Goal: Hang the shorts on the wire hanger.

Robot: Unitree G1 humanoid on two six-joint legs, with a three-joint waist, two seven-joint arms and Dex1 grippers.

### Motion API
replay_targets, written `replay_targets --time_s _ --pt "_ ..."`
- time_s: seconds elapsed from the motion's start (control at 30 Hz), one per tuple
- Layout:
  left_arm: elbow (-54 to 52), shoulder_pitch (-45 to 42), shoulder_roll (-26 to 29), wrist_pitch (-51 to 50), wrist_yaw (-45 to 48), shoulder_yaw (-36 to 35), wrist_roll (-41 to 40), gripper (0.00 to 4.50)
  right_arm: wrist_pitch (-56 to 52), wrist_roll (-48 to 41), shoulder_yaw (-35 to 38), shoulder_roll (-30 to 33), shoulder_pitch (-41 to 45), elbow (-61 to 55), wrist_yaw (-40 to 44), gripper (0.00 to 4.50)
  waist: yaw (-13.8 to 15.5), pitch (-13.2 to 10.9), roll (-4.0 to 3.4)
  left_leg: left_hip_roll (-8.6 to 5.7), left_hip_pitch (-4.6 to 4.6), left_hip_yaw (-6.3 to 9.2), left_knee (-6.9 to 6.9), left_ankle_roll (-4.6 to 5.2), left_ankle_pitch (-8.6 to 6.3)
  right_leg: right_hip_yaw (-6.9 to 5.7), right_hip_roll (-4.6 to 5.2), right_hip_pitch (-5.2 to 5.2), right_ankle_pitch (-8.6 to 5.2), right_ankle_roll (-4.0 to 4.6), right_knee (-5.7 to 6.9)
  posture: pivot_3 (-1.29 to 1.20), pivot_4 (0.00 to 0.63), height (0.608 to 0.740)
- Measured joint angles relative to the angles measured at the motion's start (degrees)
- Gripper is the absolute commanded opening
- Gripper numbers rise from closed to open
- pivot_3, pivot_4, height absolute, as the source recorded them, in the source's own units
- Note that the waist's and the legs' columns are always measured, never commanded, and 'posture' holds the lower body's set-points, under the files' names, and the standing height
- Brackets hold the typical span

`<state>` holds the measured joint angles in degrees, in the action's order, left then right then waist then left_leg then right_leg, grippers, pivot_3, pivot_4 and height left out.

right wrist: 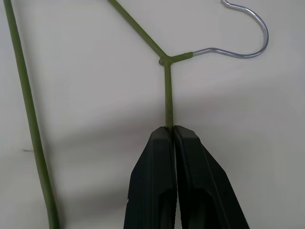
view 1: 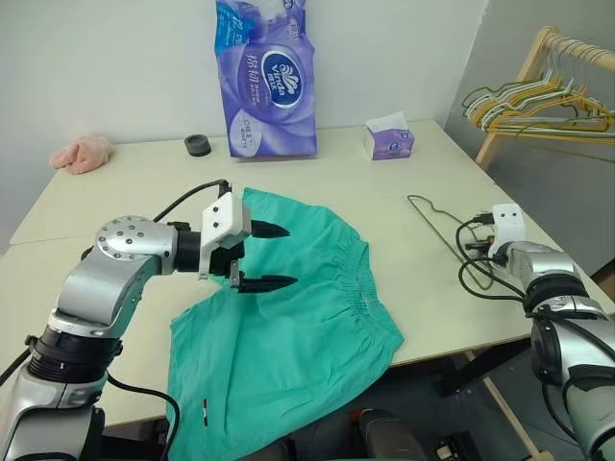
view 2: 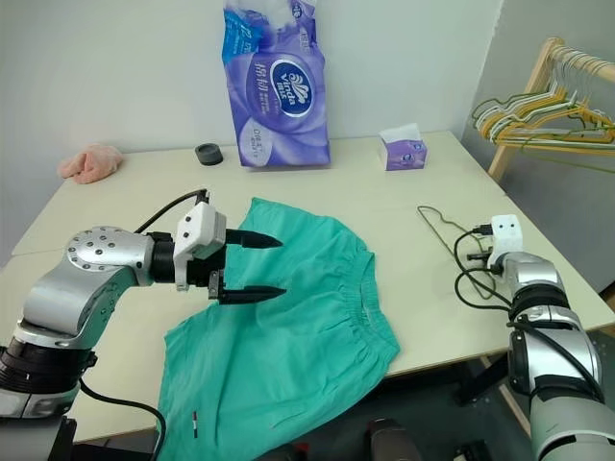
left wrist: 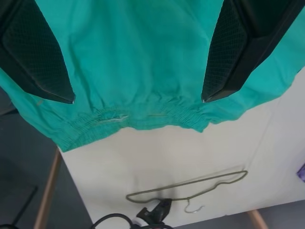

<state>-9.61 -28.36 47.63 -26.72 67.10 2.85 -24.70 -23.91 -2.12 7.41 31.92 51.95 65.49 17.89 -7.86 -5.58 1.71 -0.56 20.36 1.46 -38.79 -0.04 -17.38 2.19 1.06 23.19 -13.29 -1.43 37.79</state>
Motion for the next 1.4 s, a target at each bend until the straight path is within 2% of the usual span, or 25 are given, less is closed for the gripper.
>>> replay_targets --time_s 0.13,0.2,0.43,0.67,0.93,1.4 --pt "6.3 -2.9 -1.3 1.0 -3.1 -1.6 1.0 4.5 0.9 0.6 -0.3 0.5 -0.2 -1.1 0.5 0.03 -0.2 -0.1 -0.09 0.0 0.02 -0.06 0.01 0.0 0.0 0.06 0.0 0.07 0.0 0.0 0.02 -0.14 0.064 0.74" --pt "11.0 -4.8 -1.5 1.6 -5.3 -3.4 1.9 4.5 3.5 1.6 -2.0 1.2 -1.3 -5.2 2.4 0.03 -0.5 -0.2 -0.25 0.0 0.07 -0.08 0.02 0.01 -0.01 0.1 -0.01 0.15 0.0 -0.01 0.04 -0.15 0.064 0.74" --pt "26.1 -11.1 -1.4 0.9 -7.5 -6.8 2.5 4.5 15.5 5.5 -10.5 4.8 -9.7 -36.6 14.3 0.03 -1.5 -0.2 -0.39 0.08 0.32 0.04 0.03 -0.01 -0.03 -0.01 0.01 0.44 0.0 -0.02 0.16 -0.16 0.065 0.74" --pt "32.3 -13.0 0.1 -4.3 -0.6 -6.9 1.3 4.5 31.1 8.9 -18.9 6.6 -13.8 -54.0 23.8 0.03 -1.8 -0.2 -0.41 0.04 0.45 0.01 0.01 -0.04 -0.05 -0.01 0.01 0.63 0.0 -0.02 0.21 -0.17 0.065 0.74" --pt "25.4 -7.5 3.7 -11.8 11.5 -3.0 -1.3 4.5 43.6 10.1 -21.9 5.5 -10.2 -57.0 27.3 0.03 -1.7 -0.2 -0.41 0.04 0.45 0.0 -0.02 -0.05 -0.04 0.01 0.02 0.64 0.0 -0.01 0.22 -0.17 0.065 0.74" --pt "20.2 -3.5 3.7 -11.6 13.4 0.0 -0.5 4.5 48.2 9.8 -22.3 2.1 -8.0 -59.5 30.1 0.03 -1.6 -0.2 -0.41 0.04 0.45 -0.01 -0.03 -0.04 -0.05 0.03 0.03 0.64 0.01 -0.01 0.23 -0.16 0.068 0.74"
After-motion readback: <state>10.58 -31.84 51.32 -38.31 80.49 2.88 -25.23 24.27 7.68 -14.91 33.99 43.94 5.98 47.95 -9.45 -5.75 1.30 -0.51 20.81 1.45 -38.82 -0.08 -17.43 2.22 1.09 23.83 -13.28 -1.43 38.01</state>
